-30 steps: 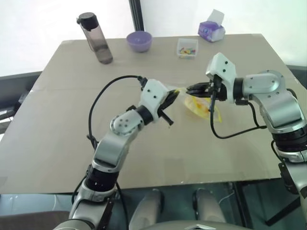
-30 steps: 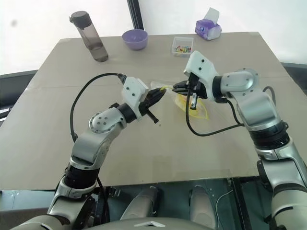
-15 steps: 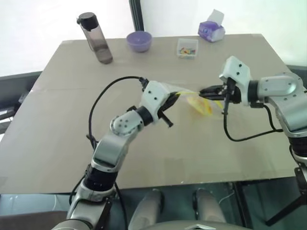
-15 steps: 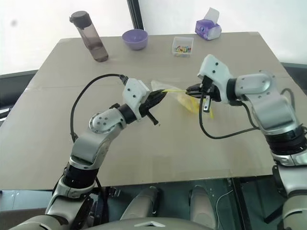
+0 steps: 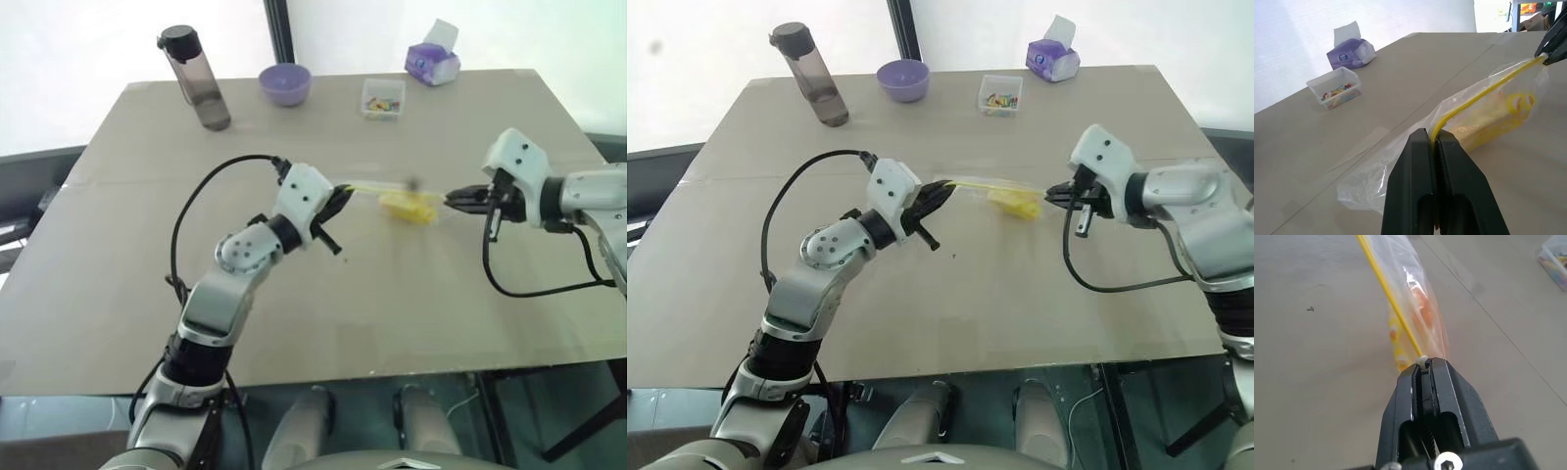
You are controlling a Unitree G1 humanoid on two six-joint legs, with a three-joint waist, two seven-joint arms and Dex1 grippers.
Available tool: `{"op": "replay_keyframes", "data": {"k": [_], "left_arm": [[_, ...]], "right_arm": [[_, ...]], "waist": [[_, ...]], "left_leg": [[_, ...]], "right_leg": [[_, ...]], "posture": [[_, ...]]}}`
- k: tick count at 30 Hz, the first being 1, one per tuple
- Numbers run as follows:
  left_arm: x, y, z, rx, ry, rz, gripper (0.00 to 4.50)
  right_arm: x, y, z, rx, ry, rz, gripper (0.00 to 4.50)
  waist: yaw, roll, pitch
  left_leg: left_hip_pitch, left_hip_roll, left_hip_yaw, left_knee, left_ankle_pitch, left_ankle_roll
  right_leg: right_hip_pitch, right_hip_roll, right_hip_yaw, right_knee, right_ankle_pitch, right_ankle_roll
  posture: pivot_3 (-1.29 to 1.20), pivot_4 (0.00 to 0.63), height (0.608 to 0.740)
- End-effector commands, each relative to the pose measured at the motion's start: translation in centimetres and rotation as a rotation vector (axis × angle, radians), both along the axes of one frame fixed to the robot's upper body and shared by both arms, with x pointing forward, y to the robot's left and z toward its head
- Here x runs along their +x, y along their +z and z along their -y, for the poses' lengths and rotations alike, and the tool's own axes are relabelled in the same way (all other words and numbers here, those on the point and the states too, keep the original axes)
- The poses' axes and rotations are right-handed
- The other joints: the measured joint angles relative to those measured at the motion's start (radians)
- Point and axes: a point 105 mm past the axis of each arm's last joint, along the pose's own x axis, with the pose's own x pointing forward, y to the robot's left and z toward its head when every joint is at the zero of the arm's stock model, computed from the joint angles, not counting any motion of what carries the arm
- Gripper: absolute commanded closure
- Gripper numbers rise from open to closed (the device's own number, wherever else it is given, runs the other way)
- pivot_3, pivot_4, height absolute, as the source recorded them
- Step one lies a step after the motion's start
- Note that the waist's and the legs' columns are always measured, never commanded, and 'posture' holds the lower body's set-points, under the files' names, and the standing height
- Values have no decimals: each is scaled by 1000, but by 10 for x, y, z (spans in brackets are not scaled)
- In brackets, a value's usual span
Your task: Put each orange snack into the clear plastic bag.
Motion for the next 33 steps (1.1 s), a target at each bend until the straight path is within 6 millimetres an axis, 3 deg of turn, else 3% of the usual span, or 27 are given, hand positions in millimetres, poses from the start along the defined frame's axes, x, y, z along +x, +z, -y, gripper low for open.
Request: {"op": "replay_keyframes", "data": {"k": [1,4,6,8,11,14,16,20,23,26,31,32,33], "left_arm": [[5,17,-17,-17,65,69,4500],[8,17,-14,-19,56,72,4500],[15,20,-8,-34,48,83,4500],[23,23,-1,-42,37,100,4500],[38,32,4,-43,52,148,4500],[55,45,0,-63,105,202,4500],[60,50,-2,-59,122,232,4500],[55,49,1,-50,93,250,4500],[33,24,8,-10,-7,171,4500],[2,-5,14,4,-118,47,4500],[-37,-54,-6,33,-104,-161,4500],[-44,-62,-12,23,-82,-203,3997],[-49,-66,-16,15,-66,-227,3656]], "right_arm": [[2,18,20,-4,-88,65,4470],[3,25,17,-5,-77,114,4470],[8,37,4,34,-46,192,4470],[19,55,-7,97,-58,295,4470],[37,88,-8,162,-127,474,4470],[39,113,-17,242,-99,579,4470],[38,115,-20,275,-90,578,4470],[33,87,-16,219,-69,502,4470],[25,52,-7,203,-86,378,4470],[10,3,3,136,-94,237,4470],[-13,-51,9,154,-153,102,4470],[-19,-60,11,172,-158,57,4500],[-24,-65,11,182,-160,29,3840]], "waist": [[0,0,0],[0,0,0],[-1,0,0],[-3,0,0],[-2,0,0],[1,-1,0],[0,-1,0],[1,-1,0],[-3,-1,0],[-5,0,0],[-5,2,2],[-8,1,0],[-5,1,1]], "left_leg": [[0,0,0,0,0,0],[0,0,0,0,0,0],[0,0,0,0,0,0],[0,0,0,0,0,0],[1,0,1,1,0,0],[-1,0,0,0,0,0],[-1,0,-1,-1,0,0],[-3,-1,-2,-1,0,0],[-4,-1,-2,-2,0,0],[-3,-1,-2,-2,0,0],[-1,0,1,-1,0,0],[2,0,3,1,-2,4],[9,3,3,-1,-3,4]], "right_leg": [[0,0,0,0,0,0],[0,0,0,0,0,0],[0,0,0,0,0,0],[0,0,0,0,0,0],[0,0,0,1,0,0],[0,0,-1,0,0,0],[0,0,-1,-3,0,0],[-1,-1,-2,-6,0,0],[-1,-1,-3,-6,0,0],[-2,-1,-1,-5,0,0],[-2,0,1,0,0,0],[-1,0,3,4,0,0],[6,2,3,2,0,0]], "posture": [[0,150,740],[0,150,740],[0,150,740],[0,150,740],[0,150,740],[0,150,740],[0,150,740],[0,150,740],[0,150,740],[0,150,740],[0,150,740],[0,150,740],[0,150,740]]}}
